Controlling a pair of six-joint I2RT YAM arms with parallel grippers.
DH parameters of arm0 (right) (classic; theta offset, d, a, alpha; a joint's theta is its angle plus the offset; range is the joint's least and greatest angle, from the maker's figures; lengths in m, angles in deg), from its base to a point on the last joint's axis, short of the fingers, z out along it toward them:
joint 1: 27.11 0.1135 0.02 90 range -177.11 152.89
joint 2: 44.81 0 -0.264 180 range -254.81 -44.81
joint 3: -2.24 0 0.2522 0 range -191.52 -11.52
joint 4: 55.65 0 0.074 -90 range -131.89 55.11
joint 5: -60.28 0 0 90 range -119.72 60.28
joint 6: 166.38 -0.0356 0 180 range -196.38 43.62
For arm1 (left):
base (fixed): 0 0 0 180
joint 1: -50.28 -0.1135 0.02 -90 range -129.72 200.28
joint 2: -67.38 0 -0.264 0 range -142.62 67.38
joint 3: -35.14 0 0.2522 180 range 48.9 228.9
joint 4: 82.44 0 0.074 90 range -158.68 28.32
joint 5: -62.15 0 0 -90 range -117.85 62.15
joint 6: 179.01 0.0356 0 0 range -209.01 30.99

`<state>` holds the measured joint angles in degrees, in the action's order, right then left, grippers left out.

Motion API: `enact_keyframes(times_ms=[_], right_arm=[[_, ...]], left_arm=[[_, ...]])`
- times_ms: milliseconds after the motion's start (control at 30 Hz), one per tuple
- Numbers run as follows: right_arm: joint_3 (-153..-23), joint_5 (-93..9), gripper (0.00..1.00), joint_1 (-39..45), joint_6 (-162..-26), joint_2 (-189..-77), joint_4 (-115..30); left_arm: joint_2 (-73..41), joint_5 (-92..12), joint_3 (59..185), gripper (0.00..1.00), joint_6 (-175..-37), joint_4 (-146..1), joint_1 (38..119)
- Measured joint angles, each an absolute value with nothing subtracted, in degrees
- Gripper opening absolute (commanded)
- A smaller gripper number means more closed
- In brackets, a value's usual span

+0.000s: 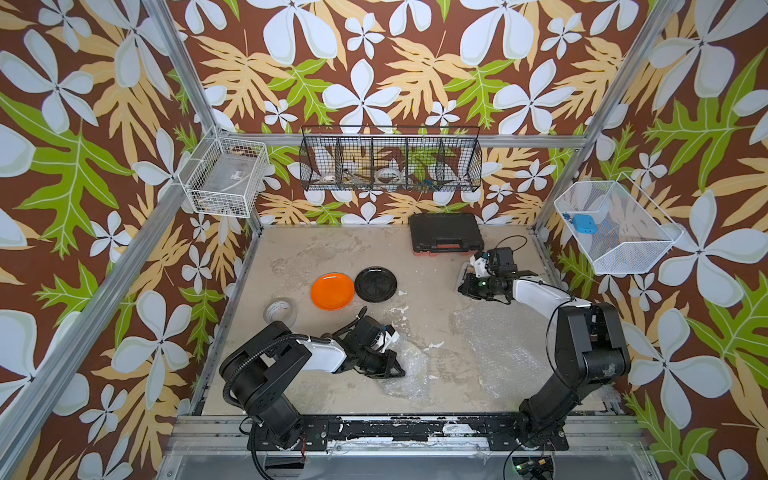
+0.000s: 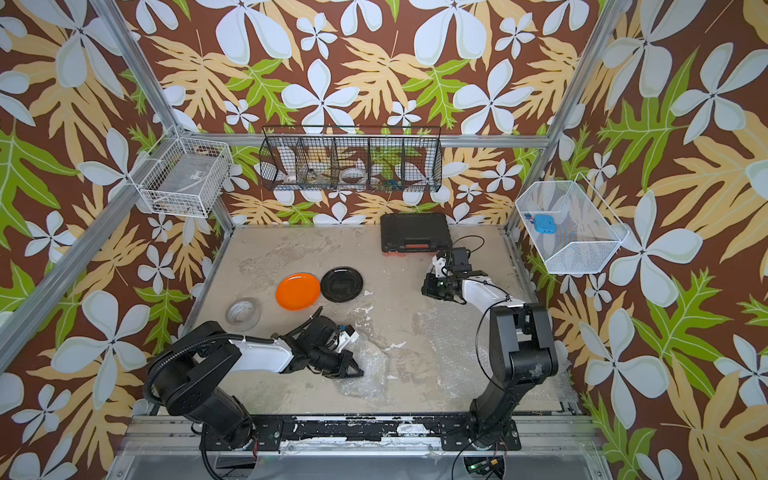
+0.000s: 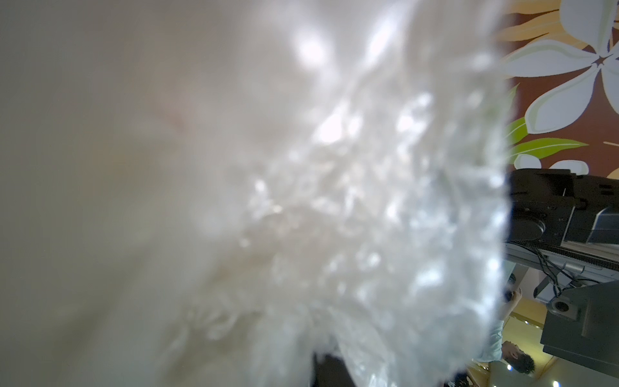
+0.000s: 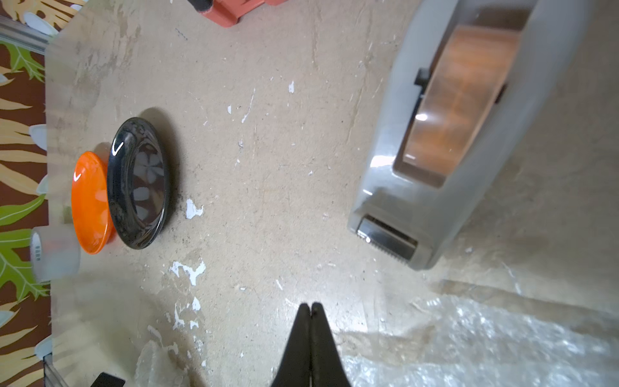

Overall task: Wrap dinner plates in bubble wrap
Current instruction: Pull the tape from the tape cutter, then tear off the tape using the Tape Cutter.

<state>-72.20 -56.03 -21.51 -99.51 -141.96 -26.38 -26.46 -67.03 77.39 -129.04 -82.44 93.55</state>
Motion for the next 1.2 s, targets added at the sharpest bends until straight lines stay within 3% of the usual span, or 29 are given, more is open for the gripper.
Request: enact_keyframes(times_ms=[100,333,500,1200], right_arm=[[-71.0,-55.0,0.37,-22.1,-99.6,-141.8,-27.6],[-70.7,-53.3,0.44,-22.5,-98.6,-145.9,-29.4],[-70.9,-54.6,0.41,-22.5,-98.7,-149.5,-31.1],[-72.7,-54.3,0.11,-22.5,-98.8,-152.3,-31.8]], left_arm=[[-26.6,-67.1,77.4,0.08,-129.0,-82.5,93.5],[-26.6,-67.2,77.4,0.08,-129.0,-82.6,93.5],[-26.6,-67.2,77.4,0.08,-129.0,-82.6,93.5],[-26.7,-67.4,77.8,0.08,-129.0,-82.0,93.3]])
